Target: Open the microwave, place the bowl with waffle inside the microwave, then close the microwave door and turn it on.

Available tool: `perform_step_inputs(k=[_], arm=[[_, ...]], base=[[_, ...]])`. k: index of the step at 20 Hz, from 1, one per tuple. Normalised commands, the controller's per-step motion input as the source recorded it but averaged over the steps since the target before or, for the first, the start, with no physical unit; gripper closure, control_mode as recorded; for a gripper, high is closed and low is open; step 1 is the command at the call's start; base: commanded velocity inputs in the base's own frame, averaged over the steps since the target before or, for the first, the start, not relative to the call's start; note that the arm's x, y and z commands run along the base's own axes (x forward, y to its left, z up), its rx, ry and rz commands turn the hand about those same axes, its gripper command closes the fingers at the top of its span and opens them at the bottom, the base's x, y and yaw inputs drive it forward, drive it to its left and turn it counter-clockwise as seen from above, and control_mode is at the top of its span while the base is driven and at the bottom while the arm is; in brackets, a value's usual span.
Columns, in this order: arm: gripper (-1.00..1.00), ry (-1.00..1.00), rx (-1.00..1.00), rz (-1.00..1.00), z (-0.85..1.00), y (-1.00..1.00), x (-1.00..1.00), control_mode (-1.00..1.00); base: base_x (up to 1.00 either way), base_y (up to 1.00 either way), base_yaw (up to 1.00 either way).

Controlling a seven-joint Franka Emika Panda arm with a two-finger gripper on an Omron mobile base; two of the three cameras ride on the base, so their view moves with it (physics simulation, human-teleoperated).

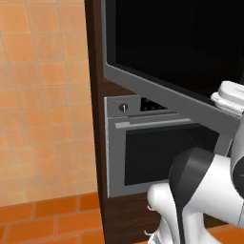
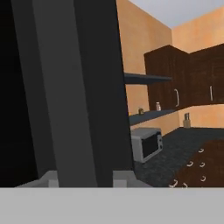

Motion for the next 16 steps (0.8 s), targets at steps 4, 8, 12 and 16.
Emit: perform_step_inputs(k=[4,8,12,16], arm=[[1.00,0.06,0.00,0.00,-0.11,0.32,-0.02,-1.00],[-1.00,0.00,0.00,0.00,-0.06,0.37,-0.01,-1.00],[-1.00,0.00,0.00,0.00,-0.04,0.00,0.00,-1.00],[-1.00,0.00,0.00,0.00,-0.02,0.00,-0.30,-1.00]], base=[[0.00,0.00,0.00],[0.00,0.00,0.00],[0.00,0.00,0.00],[0.00,0.00,0.00]])
